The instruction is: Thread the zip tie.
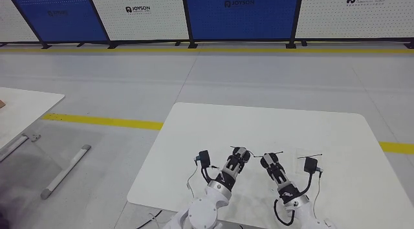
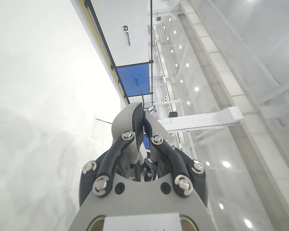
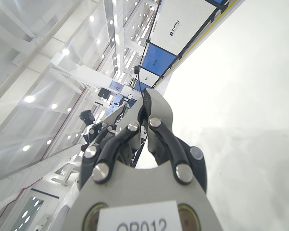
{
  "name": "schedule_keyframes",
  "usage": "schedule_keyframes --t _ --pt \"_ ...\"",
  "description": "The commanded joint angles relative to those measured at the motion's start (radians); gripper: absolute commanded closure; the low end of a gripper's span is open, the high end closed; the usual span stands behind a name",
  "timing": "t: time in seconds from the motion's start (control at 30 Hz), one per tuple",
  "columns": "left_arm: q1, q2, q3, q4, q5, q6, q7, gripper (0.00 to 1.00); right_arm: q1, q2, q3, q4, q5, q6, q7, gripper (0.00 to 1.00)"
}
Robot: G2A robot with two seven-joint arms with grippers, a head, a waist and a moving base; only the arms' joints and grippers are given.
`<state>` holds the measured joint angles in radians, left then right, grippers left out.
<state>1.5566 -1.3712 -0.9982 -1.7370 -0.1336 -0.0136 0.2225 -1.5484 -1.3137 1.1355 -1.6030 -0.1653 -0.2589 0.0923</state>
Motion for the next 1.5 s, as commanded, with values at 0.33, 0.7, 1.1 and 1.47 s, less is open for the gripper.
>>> schedule_keyframes --t 0.33,0.7,1.1,1.47 --pt "0.009 0.001 0.002 -0.003 0.009 -0.003 -0.023 1.00 0.001 -0.002 0.002 -0.003 0.005 0.000 -0.004 1.00" --pt "0.010 0.004 0.010 -0.006 0.100 0.019 -0.027 1.00 -0.016 0.001 0.018 -0.027 -0.017 0.014 -0.005 1.00" --pt "0.012 0.005 0.008 -0.006 0.122 0.026 -0.033 1.00 -0.016 0.000 0.021 -0.025 -0.018 0.022 0.000 1.00" --pt "0.008 0.005 0.006 -0.004 0.126 0.047 -0.043 0.86 -0.022 0.000 0.025 -0.029 -0.023 0.023 -0.002 1.00"
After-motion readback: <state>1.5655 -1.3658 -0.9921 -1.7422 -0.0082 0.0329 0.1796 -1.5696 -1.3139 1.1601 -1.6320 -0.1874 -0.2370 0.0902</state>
